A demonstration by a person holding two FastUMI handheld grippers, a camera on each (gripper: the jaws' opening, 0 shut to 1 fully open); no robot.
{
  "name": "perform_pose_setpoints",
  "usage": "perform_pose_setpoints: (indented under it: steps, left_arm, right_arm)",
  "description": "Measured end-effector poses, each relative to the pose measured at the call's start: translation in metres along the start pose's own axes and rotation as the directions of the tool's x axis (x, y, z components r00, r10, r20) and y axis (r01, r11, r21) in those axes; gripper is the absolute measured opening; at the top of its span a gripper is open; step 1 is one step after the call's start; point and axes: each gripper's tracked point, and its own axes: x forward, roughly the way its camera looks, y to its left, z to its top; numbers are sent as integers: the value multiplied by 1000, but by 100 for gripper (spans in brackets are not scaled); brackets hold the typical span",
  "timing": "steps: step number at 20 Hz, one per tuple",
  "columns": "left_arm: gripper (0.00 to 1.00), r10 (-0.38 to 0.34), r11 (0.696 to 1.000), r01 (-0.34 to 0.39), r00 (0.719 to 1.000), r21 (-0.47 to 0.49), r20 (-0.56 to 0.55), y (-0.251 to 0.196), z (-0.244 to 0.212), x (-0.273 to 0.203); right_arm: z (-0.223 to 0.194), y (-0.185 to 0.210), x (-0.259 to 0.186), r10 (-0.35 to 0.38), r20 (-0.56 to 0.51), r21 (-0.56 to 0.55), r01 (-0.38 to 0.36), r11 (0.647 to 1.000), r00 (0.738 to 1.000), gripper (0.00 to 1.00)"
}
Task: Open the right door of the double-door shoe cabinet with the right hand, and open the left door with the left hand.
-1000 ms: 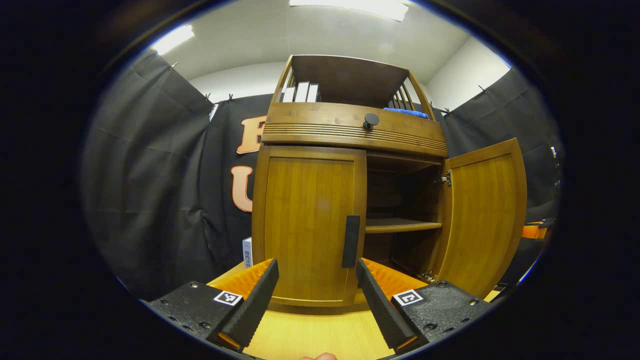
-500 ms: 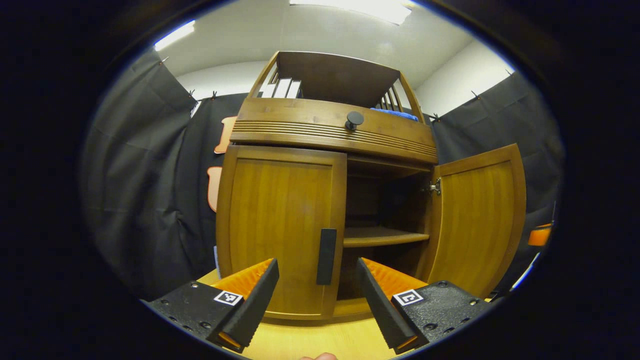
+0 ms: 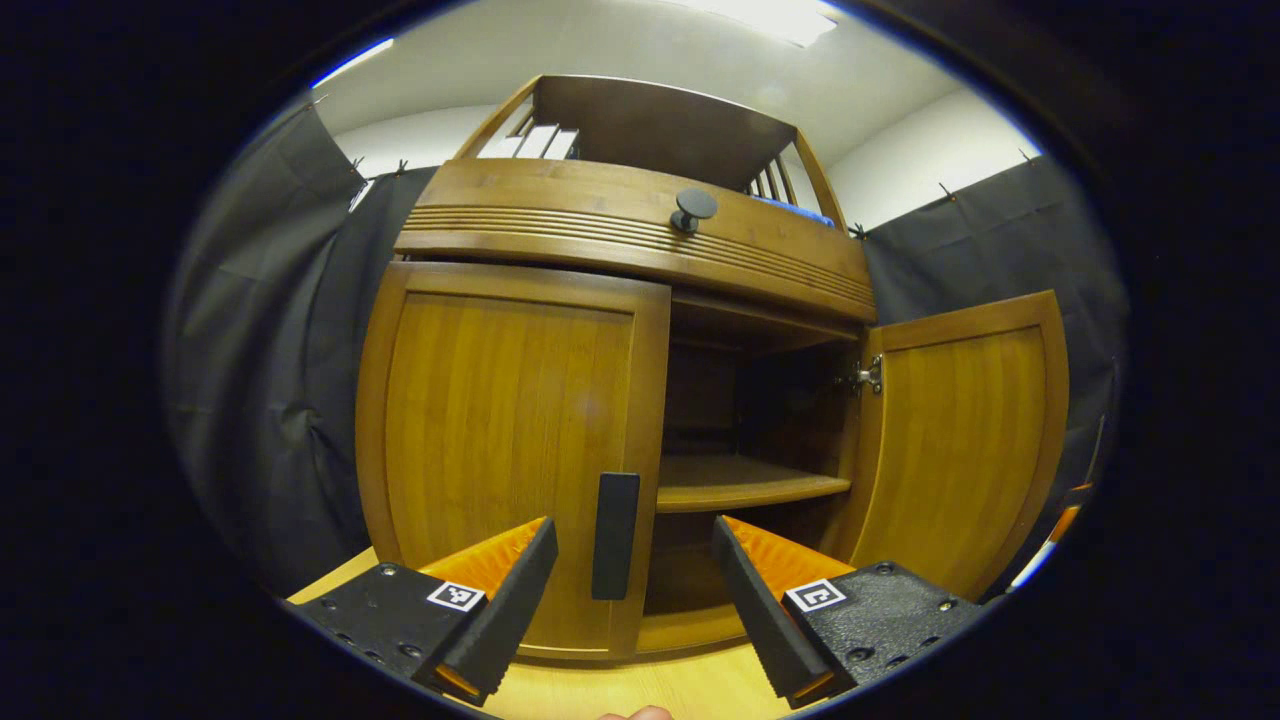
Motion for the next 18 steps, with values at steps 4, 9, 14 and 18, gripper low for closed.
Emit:
perform_pose_setpoints:
  steps: [4,9,14,18]
  left_arm:
    - [92,34,999,-33,998,29,-57,5,-29,46]
    - [92,112,993,-107,988,50,-107,28,-68,88]
    - [90,147,989,-144,985,30,-92,36,-68,94]
    - [90,138,990,-136,986,34,-94,38,-67,95]
  right_arm:
    - [-6,5,-2,23,-20,9,-23,1000,1000,99]
    - [-2,-1,-4,0,-1,-31,0,1000,1000,97]
    - [-1,-8,0,-18,-2,-85,18,996,1000,97]
    - [-3,0,9,-2,-9,-93,1,996,1000,100]
